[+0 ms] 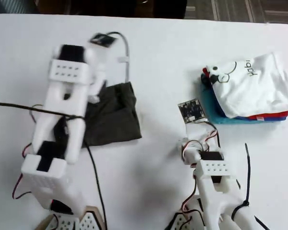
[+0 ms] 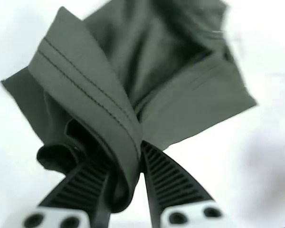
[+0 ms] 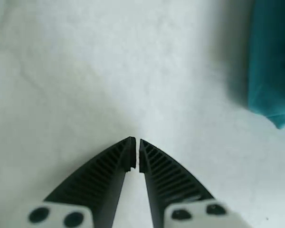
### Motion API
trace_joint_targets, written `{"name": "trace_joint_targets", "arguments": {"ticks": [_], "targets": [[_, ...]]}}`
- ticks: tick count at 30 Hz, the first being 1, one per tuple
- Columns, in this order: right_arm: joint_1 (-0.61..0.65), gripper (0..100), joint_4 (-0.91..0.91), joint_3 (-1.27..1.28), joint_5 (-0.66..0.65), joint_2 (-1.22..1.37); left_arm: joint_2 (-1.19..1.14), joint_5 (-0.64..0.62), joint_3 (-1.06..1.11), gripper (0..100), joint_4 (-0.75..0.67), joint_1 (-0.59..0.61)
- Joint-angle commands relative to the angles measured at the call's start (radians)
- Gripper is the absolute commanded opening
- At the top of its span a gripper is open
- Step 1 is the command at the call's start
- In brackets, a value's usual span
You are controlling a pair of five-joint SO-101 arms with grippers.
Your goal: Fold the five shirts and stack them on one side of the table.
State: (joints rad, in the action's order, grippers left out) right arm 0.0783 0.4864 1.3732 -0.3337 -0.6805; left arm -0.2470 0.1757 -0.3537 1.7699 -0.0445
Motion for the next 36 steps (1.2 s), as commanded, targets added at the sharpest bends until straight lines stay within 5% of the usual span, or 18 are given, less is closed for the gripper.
{"name": "trace_joint_targets", "arguments": {"ticks": [1,12,36], "targets": [[-0.007,2.0,-0.013,-0.005,0.009,-0.028,0.057,-0.006,-0.081,3,-0.005,-0.084],[-0.007,2.0,-0.013,-0.005,0.009,-0.028,-0.052,-0.044,-0.114,3,-0.109,-0.157],[-0.007,2.0,-0.027,-0.003,0.009,-0.028,-0.069,-0.064,-0.239,3,0.0,-0.158]]}}
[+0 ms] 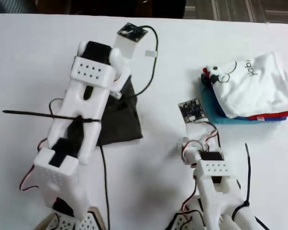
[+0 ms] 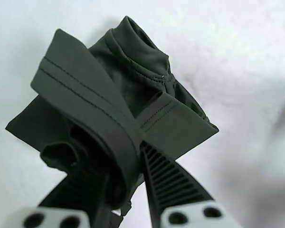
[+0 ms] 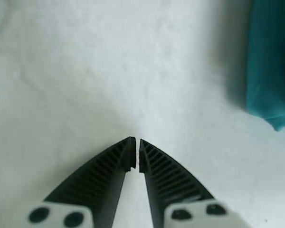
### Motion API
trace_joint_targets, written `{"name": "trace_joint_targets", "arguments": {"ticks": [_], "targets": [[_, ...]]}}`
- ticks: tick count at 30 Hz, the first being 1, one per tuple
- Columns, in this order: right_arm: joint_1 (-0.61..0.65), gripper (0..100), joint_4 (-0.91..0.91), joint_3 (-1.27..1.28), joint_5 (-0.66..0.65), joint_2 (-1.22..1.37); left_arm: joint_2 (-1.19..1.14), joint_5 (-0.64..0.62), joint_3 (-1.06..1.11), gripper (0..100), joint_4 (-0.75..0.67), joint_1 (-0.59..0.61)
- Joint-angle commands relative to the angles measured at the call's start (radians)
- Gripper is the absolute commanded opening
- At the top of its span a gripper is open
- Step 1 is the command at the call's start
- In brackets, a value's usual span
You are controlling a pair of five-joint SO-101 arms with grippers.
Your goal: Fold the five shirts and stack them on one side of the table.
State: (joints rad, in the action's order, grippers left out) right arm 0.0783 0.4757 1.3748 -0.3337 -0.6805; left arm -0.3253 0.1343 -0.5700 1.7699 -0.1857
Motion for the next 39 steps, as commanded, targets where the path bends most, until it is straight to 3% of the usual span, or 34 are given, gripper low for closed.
{"name": "trace_joint_targets", "arguments": {"ticks": [1,10,17,24,27,30,32,39], "targets": [[-0.007,2.0,-0.016,-0.005,0.009,-0.028,0.009,-0.028,-0.01,3,-0.017,-0.025],[-0.007,2.0,-0.016,-0.005,0.009,-0.028,0.009,-0.026,0.09,4,-0.112,-0.032],[-0.007,2.0,-0.016,-0.005,0.009,-0.028,0.02,-0.026,0.076,24,-0.104,-0.025],[-0.007,2.0,-0.016,-0.005,0.009,-0.028,0.02,-0.025,-0.124,21,0.003,0.014],[-0.007,2.0,-0.016,-0.005,0.009,-0.028,0.021,0.015,-0.206,19,0.014,0.086],[-0.007,2.0,-0.016,-0.005,0.009,-0.028,0.021,0.026,-0.243,0,0.014,0.193],[-0.007,2.0,-0.016,-0.005,0.009,-0.028,0.021,0.031,-0.243,4,0.017,0.269],[-0.001,2.0,-0.013,-0.005,0.009,-0.028,0.029,0.094,-0.242,3,0.018,0.508]]}}
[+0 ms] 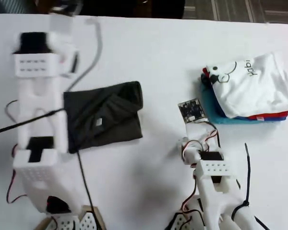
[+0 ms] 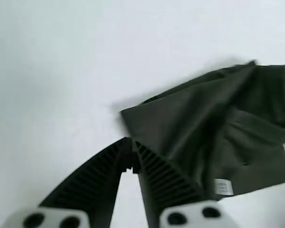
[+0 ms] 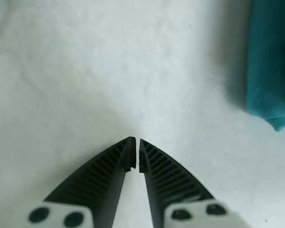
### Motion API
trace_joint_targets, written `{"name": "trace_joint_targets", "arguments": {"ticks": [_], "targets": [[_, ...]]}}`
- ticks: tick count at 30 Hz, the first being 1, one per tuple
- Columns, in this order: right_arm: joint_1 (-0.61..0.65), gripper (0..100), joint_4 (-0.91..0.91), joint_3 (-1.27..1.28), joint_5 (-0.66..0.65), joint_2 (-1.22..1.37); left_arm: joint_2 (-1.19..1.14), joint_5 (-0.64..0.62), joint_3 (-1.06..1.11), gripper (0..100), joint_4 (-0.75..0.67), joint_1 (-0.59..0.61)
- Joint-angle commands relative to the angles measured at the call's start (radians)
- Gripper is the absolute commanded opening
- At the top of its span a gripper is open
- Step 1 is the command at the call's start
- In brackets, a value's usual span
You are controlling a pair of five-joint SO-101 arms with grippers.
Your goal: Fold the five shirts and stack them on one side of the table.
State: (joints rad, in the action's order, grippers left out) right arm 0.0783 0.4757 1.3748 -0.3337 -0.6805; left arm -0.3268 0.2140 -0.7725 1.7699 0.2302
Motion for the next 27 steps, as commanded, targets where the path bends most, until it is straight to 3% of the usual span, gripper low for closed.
{"name": "trace_joint_targets", "arguments": {"ticks": [1,7,12,17,20,27], "targets": [[-0.001,2.0,-0.013,-0.005,0.009,-0.028,0.044,0.015,-0.038,3,0.018,0.121],[-0.001,2.0,-0.012,-0.005,0.009,-0.028,0.25,0.114,0.087,3,0.018,0.273],[-0.001,2.0,-0.008,-0.005,0.009,-0.03,0.456,0.164,0.409,3,0.011,0.405],[-0.001,1.9,0.005,-0.049,0.005,-0.027,0.582,0.199,0.829,3,-0.169,0.523],[0.015,1.9,0.122,-0.163,0.008,-0.027,0.643,0.244,1.033,3,-0.29,0.597],[0.165,1.9,0.329,-0.436,0.003,-0.027,0.75,0.284,1.342,3,-0.454,0.706]]}}
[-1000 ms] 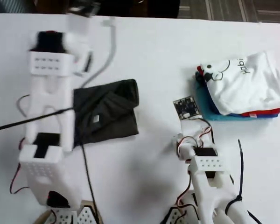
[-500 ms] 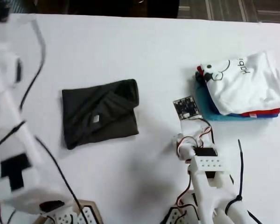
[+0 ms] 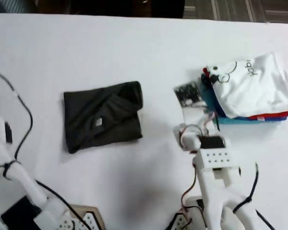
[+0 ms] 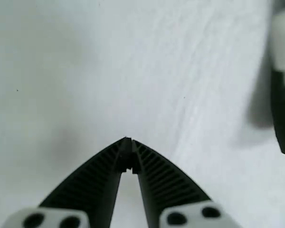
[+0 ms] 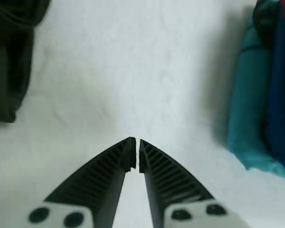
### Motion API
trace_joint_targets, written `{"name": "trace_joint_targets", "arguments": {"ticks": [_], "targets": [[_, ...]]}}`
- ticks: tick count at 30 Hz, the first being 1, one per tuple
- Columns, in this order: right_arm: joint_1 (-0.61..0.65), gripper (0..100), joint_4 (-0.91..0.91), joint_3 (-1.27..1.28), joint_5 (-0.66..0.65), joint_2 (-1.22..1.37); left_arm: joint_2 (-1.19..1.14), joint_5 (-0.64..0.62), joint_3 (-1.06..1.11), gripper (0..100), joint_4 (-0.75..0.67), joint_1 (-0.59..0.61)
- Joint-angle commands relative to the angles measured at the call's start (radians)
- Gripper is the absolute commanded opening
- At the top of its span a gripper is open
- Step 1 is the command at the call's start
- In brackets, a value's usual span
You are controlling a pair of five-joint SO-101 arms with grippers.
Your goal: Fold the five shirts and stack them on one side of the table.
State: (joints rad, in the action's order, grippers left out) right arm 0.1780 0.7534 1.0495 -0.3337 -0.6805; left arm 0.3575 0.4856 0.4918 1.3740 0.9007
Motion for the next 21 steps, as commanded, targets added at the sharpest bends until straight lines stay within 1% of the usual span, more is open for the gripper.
{"name": "trace_joint_targets", "arguments": {"ticks": [1,6,10,14,21], "targets": [[0.093,1.9,0.062,-0.13,0.003,-0.027,0.074,0.018,0.111,3,-0.074,0.043],[0.2,1.9,0.07,-0.216,0.006,-0.008,0.091,0.04,0.265,3,-0.15,0.078],[0.245,1.9,0.081,-0.365,0.008,0.142,0.092,0.069,0.387,3,-0.241,0.091],[0.306,1.9,0.176,-0.641,0.009,0.374,0.092,0.075,0.484,3,-0.331,0.091],[0.498,1.9,0.337,-1.114,0.009,0.756,0.092,0.069,0.615,3,-0.465,0.091]]}}
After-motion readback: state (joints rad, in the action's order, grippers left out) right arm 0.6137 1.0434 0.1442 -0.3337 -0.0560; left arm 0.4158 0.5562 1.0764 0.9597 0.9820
